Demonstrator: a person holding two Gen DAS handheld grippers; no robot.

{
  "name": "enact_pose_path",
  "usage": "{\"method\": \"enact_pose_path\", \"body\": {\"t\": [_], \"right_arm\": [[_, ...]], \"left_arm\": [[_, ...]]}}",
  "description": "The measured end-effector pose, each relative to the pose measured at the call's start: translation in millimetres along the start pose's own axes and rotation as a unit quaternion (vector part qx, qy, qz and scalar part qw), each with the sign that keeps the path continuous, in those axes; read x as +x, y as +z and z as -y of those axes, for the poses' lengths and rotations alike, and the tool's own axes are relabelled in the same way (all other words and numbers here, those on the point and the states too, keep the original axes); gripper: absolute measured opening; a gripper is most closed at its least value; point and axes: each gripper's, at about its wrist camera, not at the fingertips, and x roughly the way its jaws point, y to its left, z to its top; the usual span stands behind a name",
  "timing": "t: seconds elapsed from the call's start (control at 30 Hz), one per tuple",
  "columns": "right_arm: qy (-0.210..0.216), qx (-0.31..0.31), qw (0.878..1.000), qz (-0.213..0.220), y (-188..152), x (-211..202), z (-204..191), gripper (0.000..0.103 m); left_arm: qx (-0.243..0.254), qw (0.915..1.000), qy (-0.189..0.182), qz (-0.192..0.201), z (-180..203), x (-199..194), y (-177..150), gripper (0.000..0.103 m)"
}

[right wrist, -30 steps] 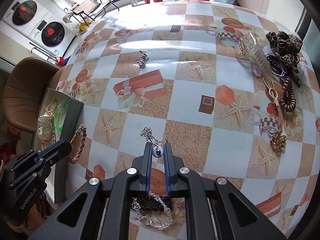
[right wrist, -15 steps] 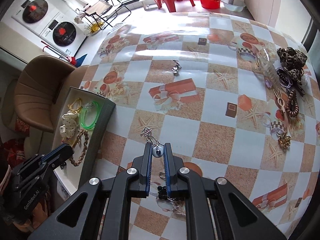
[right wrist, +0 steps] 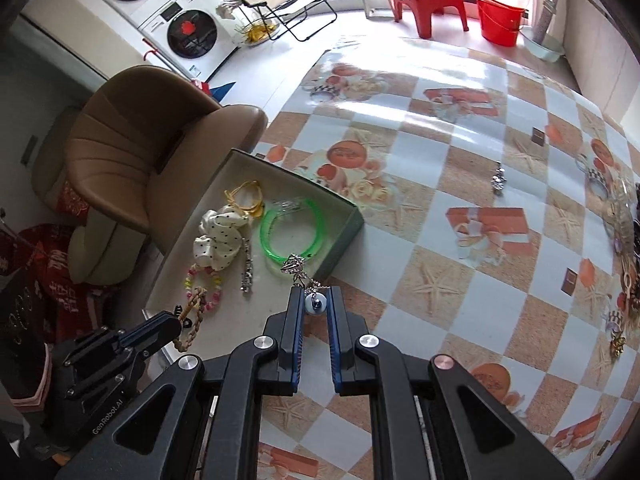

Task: Organize jewelry
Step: 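Carry the braided bracelet and silver chain charm over the tray with both tools, then lower both held items into the tray and open both tools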

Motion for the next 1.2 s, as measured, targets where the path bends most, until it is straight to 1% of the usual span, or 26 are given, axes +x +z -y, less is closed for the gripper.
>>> {"method": "enact_pose_path", "body": {"t": [0.23,0.5,0.8,0.97,1.2], "right_arm": [[0.014,-0.039,0.999,-0.022,5,28,-40,0.012],[0.02,-0.059,0.997,-0.049,8,64,-61,0.012],[0.014,-0.056,0.995,-0.079,7,108,-59,0.012],[0.016,-0.033,0.994,-0.101,8,129,-50,0.012],[0.019,-0.011,0.992,-0.127,10,148,-41,0.013]], "left_arm": [[-0.021,0.9996,0.012,-0.015,-29,7,-18,0.007],[-0.04,0.9977,0.033,-0.043,-50,36,-35,0.007],[-0.04,0.9959,0.052,-0.062,-56,63,-44,0.007],[-0.038,0.9948,0.065,-0.068,-54,69,-45,0.007],[-0.042,0.9932,0.078,-0.075,-58,72,-46,0.007]]}}
